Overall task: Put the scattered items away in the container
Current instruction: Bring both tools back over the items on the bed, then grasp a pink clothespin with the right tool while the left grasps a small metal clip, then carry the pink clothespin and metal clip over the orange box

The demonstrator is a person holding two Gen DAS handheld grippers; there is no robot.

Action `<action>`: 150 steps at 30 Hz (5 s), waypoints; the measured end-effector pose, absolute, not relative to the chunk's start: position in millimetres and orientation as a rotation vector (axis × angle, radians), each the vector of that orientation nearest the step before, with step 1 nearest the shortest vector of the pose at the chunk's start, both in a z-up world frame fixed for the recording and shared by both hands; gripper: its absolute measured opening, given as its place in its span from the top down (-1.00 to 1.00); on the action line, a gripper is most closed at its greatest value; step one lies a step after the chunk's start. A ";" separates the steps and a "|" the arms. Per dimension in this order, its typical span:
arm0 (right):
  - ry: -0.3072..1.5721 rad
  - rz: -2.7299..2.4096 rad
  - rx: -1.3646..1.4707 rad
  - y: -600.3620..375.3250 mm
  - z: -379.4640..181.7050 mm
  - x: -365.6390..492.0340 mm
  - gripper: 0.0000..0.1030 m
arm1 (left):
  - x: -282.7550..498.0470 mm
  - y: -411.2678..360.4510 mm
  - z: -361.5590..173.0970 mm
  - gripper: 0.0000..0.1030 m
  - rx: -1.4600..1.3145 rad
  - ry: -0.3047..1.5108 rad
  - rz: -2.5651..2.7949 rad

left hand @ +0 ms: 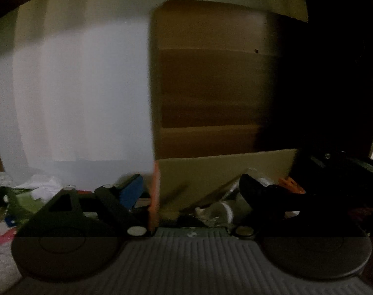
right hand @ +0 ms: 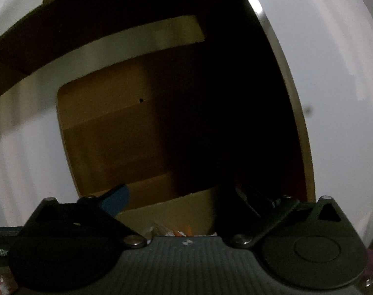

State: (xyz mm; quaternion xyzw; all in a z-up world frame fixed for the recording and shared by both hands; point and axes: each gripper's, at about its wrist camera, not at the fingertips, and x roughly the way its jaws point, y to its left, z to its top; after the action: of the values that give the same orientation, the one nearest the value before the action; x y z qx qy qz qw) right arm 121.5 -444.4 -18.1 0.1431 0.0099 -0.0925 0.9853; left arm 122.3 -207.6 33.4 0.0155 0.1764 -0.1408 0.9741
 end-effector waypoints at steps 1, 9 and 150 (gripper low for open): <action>0.014 -0.188 0.275 -440.0 -14.2 118.1 -1.00 | 122.3 -202.9 36.1 -0.76 0.022 0.369 -0.279; 0.028 -0.213 0.233 -405.2 18.3 95.1 -1.00 | 107.7 -166.6 57.6 -0.80 -0.022 0.398 -0.262; 0.529 0.315 0.054 -173.1 -38.4 98.6 0.81 | 58.3 85.7 -59.1 0.94 0.071 0.394 0.006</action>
State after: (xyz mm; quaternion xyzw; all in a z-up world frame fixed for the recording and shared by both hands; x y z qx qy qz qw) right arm 98.6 -173.1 -38.4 0.0267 0.2604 0.1550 0.9526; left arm 58.3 85.7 -59.1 0.0353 0.1955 0.0028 0.9801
